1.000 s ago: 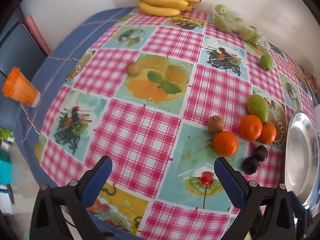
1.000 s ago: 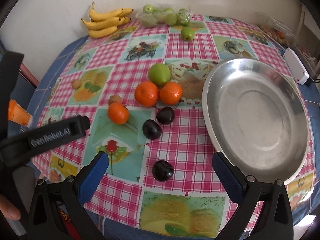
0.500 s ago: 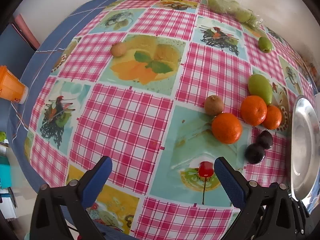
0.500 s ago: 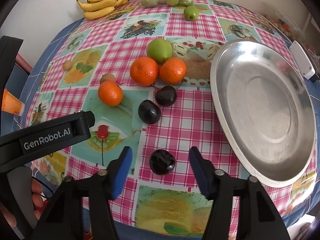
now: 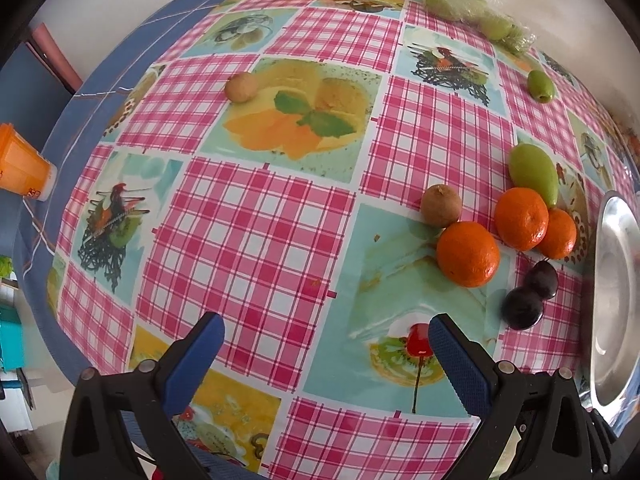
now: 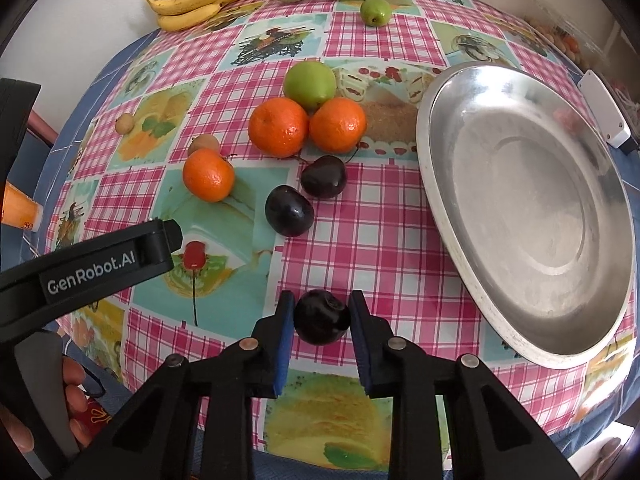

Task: Organize fruits
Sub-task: 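Grasp the dark plum with the right tool while the left tool approaches a tangerine, then grasp and lift the tangerine with the left tool while the right tool carries the plum, then open the left tool over the steel bowl while the right tool releases the plum there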

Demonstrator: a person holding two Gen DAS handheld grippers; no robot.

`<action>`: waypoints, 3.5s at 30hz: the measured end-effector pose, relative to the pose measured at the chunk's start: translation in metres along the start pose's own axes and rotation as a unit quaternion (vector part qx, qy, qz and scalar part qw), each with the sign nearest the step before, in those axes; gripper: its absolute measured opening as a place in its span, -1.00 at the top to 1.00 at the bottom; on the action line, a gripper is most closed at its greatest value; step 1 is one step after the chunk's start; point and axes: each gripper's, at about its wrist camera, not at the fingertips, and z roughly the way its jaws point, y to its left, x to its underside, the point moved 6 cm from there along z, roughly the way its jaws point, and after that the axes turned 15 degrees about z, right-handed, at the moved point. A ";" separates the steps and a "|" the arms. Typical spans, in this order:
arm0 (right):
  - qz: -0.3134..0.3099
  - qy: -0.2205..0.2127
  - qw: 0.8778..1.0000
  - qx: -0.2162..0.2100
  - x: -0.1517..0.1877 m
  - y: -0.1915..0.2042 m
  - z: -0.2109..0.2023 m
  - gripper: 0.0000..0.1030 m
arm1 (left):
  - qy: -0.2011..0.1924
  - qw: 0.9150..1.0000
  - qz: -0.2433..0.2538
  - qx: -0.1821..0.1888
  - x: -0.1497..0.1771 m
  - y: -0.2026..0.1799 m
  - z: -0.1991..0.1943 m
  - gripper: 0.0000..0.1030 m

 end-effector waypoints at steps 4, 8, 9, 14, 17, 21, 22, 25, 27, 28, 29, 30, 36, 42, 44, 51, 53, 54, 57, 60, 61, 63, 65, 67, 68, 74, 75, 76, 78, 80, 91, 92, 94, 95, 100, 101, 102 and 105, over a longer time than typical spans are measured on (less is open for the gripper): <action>0.008 -0.016 1.000 -0.016 -0.004 -0.002 -0.014 0.45 | -0.019 1.000 -0.004 0.007 -0.005 0.002 -0.005 -1.00; 0.010 -0.027 0.999 -0.018 -0.008 -0.003 -0.021 0.45 | -0.037 0.999 0.005 0.018 -0.014 0.000 -0.011 -1.00; 0.011 -0.030 0.999 -0.017 -0.009 -0.003 -0.023 0.45 | -0.038 0.999 0.008 0.025 -0.017 -0.003 -0.012 -1.00; 0.033 -0.031 0.999 -0.021 -0.019 -0.007 -0.028 0.45 | -0.049 0.997 0.024 0.060 -0.029 -0.018 -0.015 -1.00; 0.039 -0.035 0.998 -0.017 -0.023 -0.010 -0.031 0.45 | -0.057 0.995 0.013 0.080 -0.034 -0.024 -0.016 -0.94; 0.051 -0.041 0.998 -0.021 -0.031 -0.013 -0.036 0.45 | -0.052 0.995 0.033 0.072 -0.040 -0.031 -0.011 -0.65; 0.052 -0.044 0.997 -0.021 -0.034 -0.013 -0.038 0.45 | -0.051 0.995 0.034 0.076 -0.040 -0.032 -0.009 -0.64; 0.052 -0.050 0.997 -0.023 -0.039 -0.013 -0.042 0.45 | -0.054 0.994 0.040 0.082 -0.047 -0.036 -0.010 -0.49; 0.051 -0.053 0.997 -0.024 -0.044 -0.011 -0.043 0.45 | -0.060 0.993 0.047 0.088 -0.050 -0.041 -0.013 -0.37; 0.051 -0.055 0.997 -0.025 -0.046 -0.011 -0.044 0.45 | -0.062 0.993 0.049 0.090 -0.051 -0.043 -0.014 -0.29; 0.051 -0.056 0.997 -0.026 -0.049 -0.010 -0.045 0.45 | -0.063 0.992 0.053 0.092 -0.053 -0.045 -0.014 -0.25; 0.052 -0.058 0.997 -0.027 -0.051 -0.010 -0.046 0.45 | -0.063 0.992 0.057 0.094 -0.055 -0.047 -0.014 -0.18; 0.054 -0.064 0.996 -0.035 -0.064 -0.007 -0.051 0.45 | -0.059 0.992 0.067 0.093 -0.059 -0.052 -0.013 -0.05; 0.060 -0.070 0.995 -0.039 -0.072 -0.007 -0.053 0.45 | -0.041 0.993 0.068 0.092 -0.061 -0.053 -0.006 -0.02; 0.060 -0.071 0.995 -0.040 -0.074 -0.006 -0.054 0.45 | -0.034 0.993 0.066 0.095 -0.060 -0.054 -0.003 0.05; 0.061 -0.074 0.994 -0.045 -0.075 -0.007 -0.057 0.45 | -0.034 0.993 0.064 0.096 -0.058 -0.057 -0.003 0.29; 0.061 -0.075 0.994 -0.048 -0.075 -0.007 -0.059 0.45 | -0.040 0.992 0.066 0.097 -0.059 -0.059 -0.008 0.29; 0.062 -0.075 0.994 -0.049 -0.076 -0.007 -0.059 0.45 | -0.044 0.992 0.067 0.097 -0.059 -0.058 -0.012 0.29; 0.065 -0.072 0.994 -0.051 -0.076 -0.009 -0.057 0.45 | -0.058 0.991 0.065 0.097 -0.060 -0.057 -0.023 0.29; 0.068 -0.068 0.994 -0.048 -0.077 -0.013 -0.055 0.45 | -0.070 0.992 0.058 0.093 -0.061 -0.055 -0.032 0.29; 0.072 -0.067 0.994 -0.046 -0.078 -0.018 -0.054 0.45 | -0.074 0.991 0.058 0.095 -0.062 -0.057 -0.034 0.29; 0.088 -0.065 0.993 -0.039 -0.080 -0.031 -0.053 0.45 | -0.081 0.990 0.063 0.100 -0.064 -0.064 -0.038 0.29; 0.106 -0.065 0.992 -0.031 -0.082 -0.047 -0.053 0.45 | -0.086 0.988 0.071 0.104 -0.065 -0.073 -0.042 0.29; 0.128 -0.065 0.989 -0.016 -0.085 -0.068 -0.053 0.45 | -0.093 0.986 0.084 0.113 -0.066 -0.087 -0.046 0.29; 0.139 -0.064 0.988 -0.010 -0.085 -0.078 -0.052 0.45 | -0.095 0.984 0.092 0.118 -0.066 -0.094 -0.048 0.29; 0.192 -0.063 0.979 0.020 -0.081 -0.129 -0.053 0.45 | -0.105 0.974 0.142 0.141 -0.060 -0.140 -0.058 0.29; 0.197 -0.064 0.978 0.023 -0.081 -0.134 -0.054 0.45 | -0.107 0.972 0.151 0.145 -0.059 -0.149 -0.060 0.29; 0.203 -0.065 0.977 0.026 -0.080 -0.140 -0.055 0.45 | -0.109 0.970 0.158 0.147 -0.057 -0.155 -0.062 0.29; 0.212 -0.069 0.974 0.033 -0.079 -0.151 -0.058 0.45 | -0.113 0.966 0.178 0.153 -0.053 -0.170 -0.065 0.29; 0.221 -0.070 0.972 0.038 -0.076 -0.159 -0.060 0.45 | -0.114 0.961 0.192 0.160 -0.049 -0.182 -0.067 0.29; 0.243 -0.034 0.968 0.055 -0.061 -0.176 -0.043 0.44 | -0.101 0.953 0.238 0.160 -0.033 -0.217 -0.054 0.29; 0.243 -0.033 0.968 0.055 -0.061 -0.176 -0.043 0.44 | -0.101 0.952 0.241 0.158 -0.032 -0.218 -0.053 0.29; 0.243 -0.031 0.968 0.055 -0.060 -0.175 -0.043 0.43 | -0.099 0.951 0.247 0.155 -0.030 -0.220 -0.050 0.29; 0.243 -0.030 0.968 0.055 -0.059 -0.175 -0.042 0.43 | -0.097 0.951 0.249 0.154 -0.029 -0.220 -0.048 0.29; 0.244 -0.027 0.968 0.058 -0.059 -0.173 -0.040 0.43 | -0.092 0.952 0.251 0.151 -0.029 -0.220 -0.043 0.28; 0.245 -0.027 0.967 0.059 -0.060 -0.172 -0.039 0.43 | -0.093 0.951 0.253 0.149 -0.029 -0.220 -0.043 0.28; 0.246 -0.027 0.967 0.058 -0.060 -0.172 -0.039 0.43 | -0.094 0.951 0.254 0.149 -0.029 -0.220 -0.043 0.28; 0.248 -0.028 0.967 0.058 -0.060 -0.172 -0.039 0.43 | -0.093 0.950 0.255 0.152 -0.028 -0.221 -0.044 0.25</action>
